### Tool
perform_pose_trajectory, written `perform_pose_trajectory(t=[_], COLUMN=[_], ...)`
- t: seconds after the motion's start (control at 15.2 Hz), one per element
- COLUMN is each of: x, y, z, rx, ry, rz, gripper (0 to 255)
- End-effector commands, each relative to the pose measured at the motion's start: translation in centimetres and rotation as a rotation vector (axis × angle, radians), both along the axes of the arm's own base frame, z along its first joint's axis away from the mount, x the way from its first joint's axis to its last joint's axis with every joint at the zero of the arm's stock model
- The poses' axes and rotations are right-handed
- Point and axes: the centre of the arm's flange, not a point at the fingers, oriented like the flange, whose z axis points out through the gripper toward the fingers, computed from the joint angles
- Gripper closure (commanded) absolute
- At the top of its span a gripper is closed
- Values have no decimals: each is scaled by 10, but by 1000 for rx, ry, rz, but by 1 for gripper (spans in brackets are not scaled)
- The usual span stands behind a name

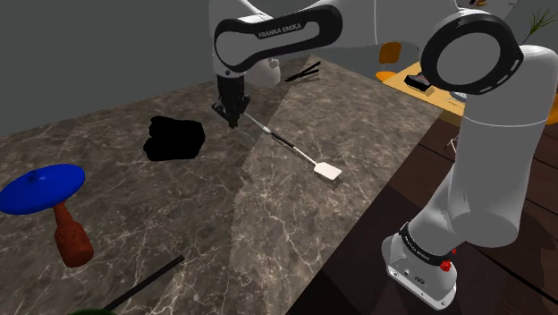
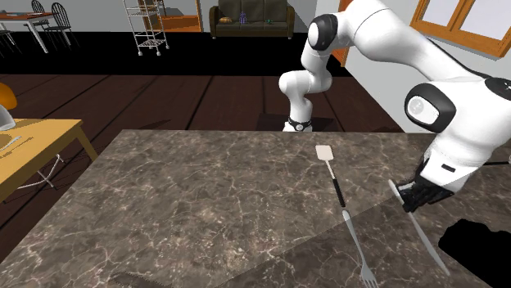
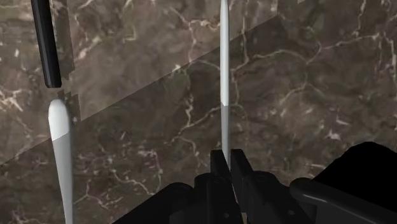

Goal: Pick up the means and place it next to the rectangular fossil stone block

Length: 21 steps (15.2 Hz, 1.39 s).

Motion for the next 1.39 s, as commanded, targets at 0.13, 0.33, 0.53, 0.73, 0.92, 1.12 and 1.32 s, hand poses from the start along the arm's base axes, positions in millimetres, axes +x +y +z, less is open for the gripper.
perform_pose_trajectory(t=[0.13, 0.33, 0.53, 0.73, 0.92, 1.12, 1.32], x=[0, 0, 0, 0, 0, 0, 1], y=[-1, -1, -1, -1, -1, -1, -1], z=[-22, -35, -35, -35, -35, -35, -22], rx=[0, 0, 0, 0, 0, 0, 0], ry=[0, 0, 0, 0, 0, 0, 0], rz=[0, 0, 0, 0, 0, 0, 0], gripper=[255, 255, 255, 255, 0, 0, 0])
